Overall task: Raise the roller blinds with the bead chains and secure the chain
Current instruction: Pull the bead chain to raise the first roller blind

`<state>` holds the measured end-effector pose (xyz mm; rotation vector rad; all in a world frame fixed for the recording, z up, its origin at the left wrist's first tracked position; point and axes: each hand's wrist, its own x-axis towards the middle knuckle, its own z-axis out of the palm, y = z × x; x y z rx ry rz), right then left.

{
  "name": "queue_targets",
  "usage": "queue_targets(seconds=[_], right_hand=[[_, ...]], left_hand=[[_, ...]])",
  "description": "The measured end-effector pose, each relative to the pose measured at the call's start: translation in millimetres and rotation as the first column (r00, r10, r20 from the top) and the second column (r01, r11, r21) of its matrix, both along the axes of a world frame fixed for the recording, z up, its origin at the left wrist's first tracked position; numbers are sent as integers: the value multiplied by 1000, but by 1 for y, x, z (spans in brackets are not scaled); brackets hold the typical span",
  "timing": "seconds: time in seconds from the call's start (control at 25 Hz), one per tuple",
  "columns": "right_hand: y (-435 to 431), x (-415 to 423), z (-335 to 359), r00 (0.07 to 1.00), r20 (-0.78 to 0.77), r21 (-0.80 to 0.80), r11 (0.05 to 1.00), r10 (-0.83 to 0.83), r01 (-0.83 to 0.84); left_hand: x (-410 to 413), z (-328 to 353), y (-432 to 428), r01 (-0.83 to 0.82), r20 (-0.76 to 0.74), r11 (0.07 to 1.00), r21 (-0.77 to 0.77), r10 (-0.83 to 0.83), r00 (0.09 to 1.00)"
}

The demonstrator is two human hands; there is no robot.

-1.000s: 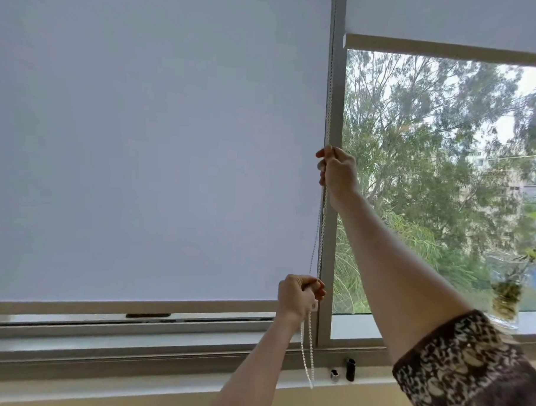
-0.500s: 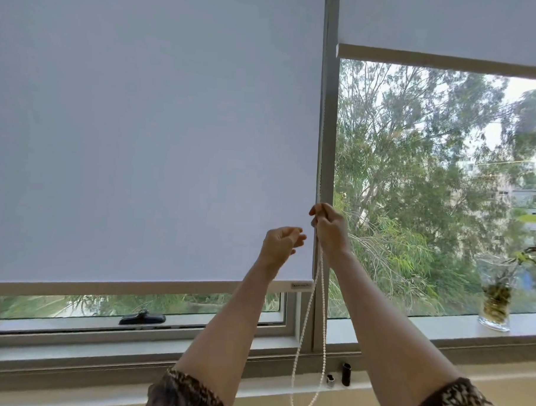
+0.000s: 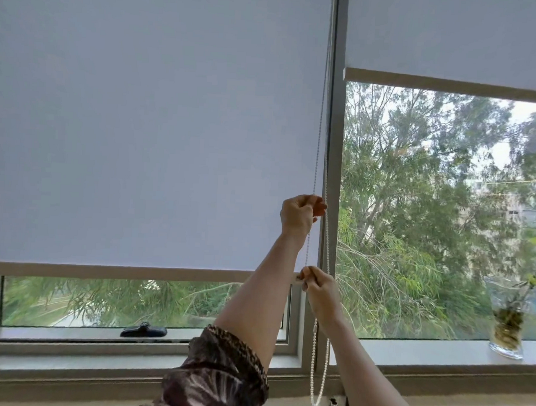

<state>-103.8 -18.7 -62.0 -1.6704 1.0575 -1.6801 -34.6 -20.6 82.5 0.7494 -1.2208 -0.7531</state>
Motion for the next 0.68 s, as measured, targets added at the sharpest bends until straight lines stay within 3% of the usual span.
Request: queue_targets(seconds=[0.12,0.28,0.44,0.52,0.68], right_hand=[[4,-5,-9,998,-48,97,995,33,-28],[11,-18,-7,987,-91,242,964,135,-109],[16,-23,46,999,19,101,994,32,-34],[20,-21,88,998,67,4,1000,3,-3],[28,-6,171,999,40,-130,991,17,-12]], left_hand=[[5,-19,-5,-118,106,993,-5,118,987],[17,-40,-3,-163,97,987,7,161,982],[27,-62,1,-226,197,974,17,218,956],[28,-74,3,-177,210,984,36,166,964],[19,-97,13,-133,220,988,84,112,969]])
